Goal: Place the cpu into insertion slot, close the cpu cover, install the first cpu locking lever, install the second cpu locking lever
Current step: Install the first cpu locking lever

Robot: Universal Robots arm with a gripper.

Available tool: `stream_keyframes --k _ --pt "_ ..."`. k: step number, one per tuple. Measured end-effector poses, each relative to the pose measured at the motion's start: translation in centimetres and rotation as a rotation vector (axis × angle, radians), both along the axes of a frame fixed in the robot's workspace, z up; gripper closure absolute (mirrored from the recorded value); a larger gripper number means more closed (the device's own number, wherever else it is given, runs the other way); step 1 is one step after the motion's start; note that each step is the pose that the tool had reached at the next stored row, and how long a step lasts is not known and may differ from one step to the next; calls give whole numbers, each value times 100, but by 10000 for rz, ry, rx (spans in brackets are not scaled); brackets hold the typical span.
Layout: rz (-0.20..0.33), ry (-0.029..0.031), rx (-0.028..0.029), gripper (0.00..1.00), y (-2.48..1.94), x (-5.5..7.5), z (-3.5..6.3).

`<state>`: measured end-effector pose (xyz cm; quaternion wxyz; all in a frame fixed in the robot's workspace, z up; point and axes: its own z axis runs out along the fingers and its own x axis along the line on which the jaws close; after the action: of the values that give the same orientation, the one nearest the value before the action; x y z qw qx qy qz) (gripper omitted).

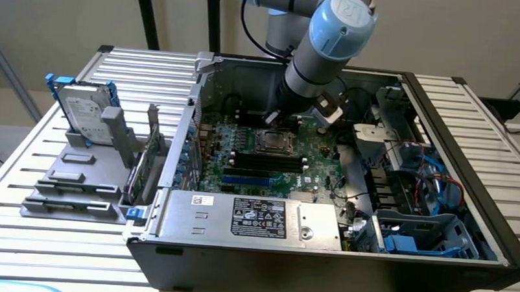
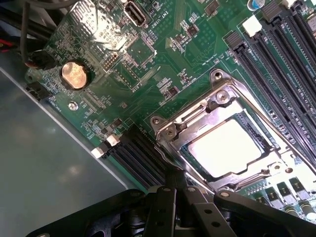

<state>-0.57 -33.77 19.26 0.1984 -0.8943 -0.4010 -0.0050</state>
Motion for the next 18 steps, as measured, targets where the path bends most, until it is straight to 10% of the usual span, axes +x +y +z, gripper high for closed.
stream_keyframes --k 18 --pt "8 40 0 89 -36 53 -6"
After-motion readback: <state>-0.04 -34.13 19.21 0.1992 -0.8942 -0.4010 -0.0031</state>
